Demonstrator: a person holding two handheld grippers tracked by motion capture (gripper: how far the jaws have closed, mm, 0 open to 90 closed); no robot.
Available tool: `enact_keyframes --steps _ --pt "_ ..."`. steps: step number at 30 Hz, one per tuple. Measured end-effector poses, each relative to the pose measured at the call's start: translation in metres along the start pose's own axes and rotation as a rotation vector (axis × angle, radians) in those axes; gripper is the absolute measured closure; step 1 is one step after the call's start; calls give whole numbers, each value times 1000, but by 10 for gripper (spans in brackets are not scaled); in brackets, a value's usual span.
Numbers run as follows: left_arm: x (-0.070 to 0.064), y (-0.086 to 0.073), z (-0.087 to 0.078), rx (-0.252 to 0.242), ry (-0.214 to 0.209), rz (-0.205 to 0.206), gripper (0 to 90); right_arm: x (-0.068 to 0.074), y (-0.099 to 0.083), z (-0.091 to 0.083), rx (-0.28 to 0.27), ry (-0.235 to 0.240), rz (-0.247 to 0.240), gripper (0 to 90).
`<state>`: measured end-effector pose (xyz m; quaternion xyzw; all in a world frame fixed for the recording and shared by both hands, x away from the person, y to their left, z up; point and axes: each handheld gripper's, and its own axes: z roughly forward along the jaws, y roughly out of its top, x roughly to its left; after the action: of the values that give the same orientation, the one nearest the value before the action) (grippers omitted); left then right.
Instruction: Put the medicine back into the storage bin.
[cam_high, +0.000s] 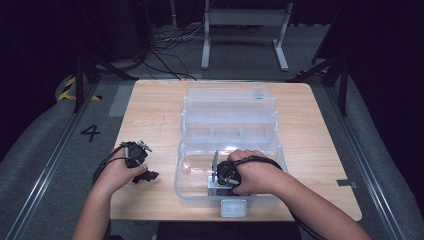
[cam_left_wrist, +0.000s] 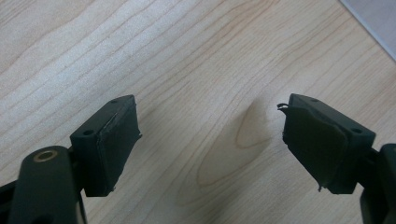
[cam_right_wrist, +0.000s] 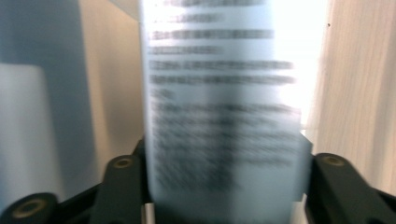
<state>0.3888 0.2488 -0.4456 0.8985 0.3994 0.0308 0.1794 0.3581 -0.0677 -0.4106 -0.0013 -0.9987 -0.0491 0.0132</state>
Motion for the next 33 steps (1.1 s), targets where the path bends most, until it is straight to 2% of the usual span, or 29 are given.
enact_keyframes --steps 7,15,17,19,20,24,27,28,30,33 --pt "1 0 -2 -3 3 -1 189 3 -5 -24 -17 -19 -4 490" --pt "2 3 -1 -10 2 3 189 11 -17 -58 -50 -54 30 490" --pt "1 4 -1 10 -9 -18 191 11 -22 -64 -61 -69 31 484" --pt "2 5 -2 19 -12 -24 201 12 -28 -70 -71 -79 59 479" --pt "2 6 -2 23 -18 -38 209 12 -31 -73 -75 -80 67 478" --pt "4 10 -3 3 -15 -28 198 15 -43 -82 -84 -92 93 476" --pt "5 11 -3 1 -7 -46 194 17 -53 -87 -92 -88 111 473" --pt "6 12 -3 1 -6 -45 194 18 -56 -88 -95 -89 121 472" --pt "6 13 -5 6 -19 -70 196 19 -64 -89 -94 -94 135 471" --pt "6 15 -9 6 -16 -73 208 21 -73 -89 -93 -97 158 467"
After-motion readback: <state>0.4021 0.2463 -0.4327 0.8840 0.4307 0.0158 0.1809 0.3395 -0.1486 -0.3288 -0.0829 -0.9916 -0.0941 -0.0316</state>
